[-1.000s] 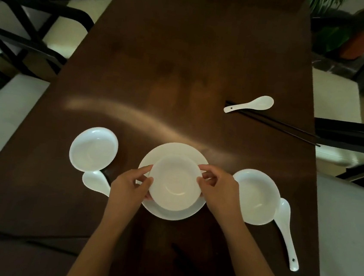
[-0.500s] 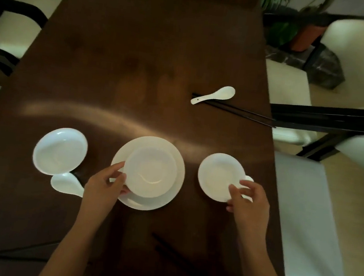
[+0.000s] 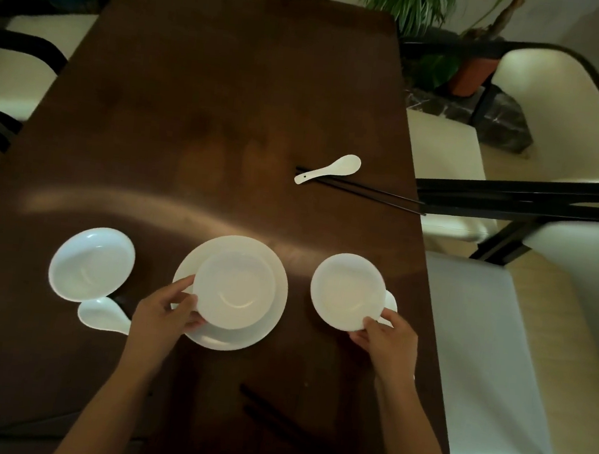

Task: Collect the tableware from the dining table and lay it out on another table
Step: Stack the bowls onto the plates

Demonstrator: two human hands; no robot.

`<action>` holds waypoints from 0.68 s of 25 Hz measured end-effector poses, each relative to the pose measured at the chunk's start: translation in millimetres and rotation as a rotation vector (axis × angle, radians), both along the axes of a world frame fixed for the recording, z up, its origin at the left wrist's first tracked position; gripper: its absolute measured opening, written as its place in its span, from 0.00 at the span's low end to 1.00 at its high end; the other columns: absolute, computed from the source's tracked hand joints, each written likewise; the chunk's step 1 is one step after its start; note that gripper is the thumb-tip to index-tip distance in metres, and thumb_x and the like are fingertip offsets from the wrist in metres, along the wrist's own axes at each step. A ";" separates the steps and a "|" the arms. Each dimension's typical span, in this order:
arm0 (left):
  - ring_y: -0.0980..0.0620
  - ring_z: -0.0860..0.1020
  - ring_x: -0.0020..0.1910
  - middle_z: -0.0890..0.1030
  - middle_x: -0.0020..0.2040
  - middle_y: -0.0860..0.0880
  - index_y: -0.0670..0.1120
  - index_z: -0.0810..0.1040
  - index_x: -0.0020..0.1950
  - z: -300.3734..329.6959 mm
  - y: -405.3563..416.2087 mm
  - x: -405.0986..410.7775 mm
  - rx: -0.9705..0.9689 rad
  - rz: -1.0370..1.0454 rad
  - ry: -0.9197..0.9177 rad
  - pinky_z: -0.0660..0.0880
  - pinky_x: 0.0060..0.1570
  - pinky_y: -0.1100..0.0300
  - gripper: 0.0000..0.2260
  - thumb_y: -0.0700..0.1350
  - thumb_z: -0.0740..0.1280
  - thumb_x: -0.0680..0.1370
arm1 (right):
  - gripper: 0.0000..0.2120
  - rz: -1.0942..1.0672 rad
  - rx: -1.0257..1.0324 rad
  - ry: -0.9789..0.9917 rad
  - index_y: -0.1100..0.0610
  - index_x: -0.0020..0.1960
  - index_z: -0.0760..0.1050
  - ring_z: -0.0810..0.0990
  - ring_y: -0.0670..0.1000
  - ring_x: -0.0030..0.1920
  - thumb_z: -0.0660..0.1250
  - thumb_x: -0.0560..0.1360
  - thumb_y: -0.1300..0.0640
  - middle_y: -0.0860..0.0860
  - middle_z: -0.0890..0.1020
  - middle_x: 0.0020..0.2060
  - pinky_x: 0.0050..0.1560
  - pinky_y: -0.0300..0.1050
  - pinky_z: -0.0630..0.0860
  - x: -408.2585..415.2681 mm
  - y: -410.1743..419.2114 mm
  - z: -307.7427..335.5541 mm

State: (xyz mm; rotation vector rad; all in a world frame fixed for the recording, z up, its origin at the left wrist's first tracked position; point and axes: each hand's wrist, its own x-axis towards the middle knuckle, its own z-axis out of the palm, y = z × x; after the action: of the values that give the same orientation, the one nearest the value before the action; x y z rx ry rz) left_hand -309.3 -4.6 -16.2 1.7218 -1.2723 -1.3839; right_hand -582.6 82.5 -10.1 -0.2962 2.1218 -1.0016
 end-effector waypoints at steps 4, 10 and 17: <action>0.47 0.81 0.44 0.81 0.49 0.44 0.47 0.78 0.57 0.2 0.7 -3.3 0.028 0.071 0.006 0.79 0.43 0.56 0.10 0.42 0.62 0.78 | 0.11 0.179 -0.181 -0.028 0.50 0.52 0.76 0.83 0.42 0.33 0.66 0.74 0.63 0.41 0.80 0.37 0.34 0.38 0.81 9.5 -20.7 29.3; 0.49 0.80 0.37 0.80 0.38 0.46 0.48 0.79 0.42 13.6 -9.4 -10.0 0.309 0.264 0.190 0.80 0.32 0.60 0.14 0.53 0.59 0.79 | 0.16 0.631 -0.142 0.022 0.41 0.44 0.76 0.83 0.46 0.32 0.63 0.74 0.64 0.42 0.81 0.35 0.43 0.44 0.82 61.8 -65.6 41.5; 0.54 0.82 0.33 0.81 0.40 0.48 0.45 0.78 0.58 7.0 5.0 -4.7 0.072 0.110 0.065 0.80 0.34 0.65 0.12 0.38 0.67 0.75 | 0.17 0.703 -0.061 0.087 0.51 0.62 0.76 0.82 0.44 0.30 0.64 0.74 0.62 0.44 0.81 0.30 0.49 0.43 0.78 80.8 -73.0 21.3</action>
State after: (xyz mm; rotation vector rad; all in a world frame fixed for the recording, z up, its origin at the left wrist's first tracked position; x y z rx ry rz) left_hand -314.0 0.5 -9.2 1.7521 -1.0882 -1.4249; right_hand -501.8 9.5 11.2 -1.0435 1.8362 -0.6352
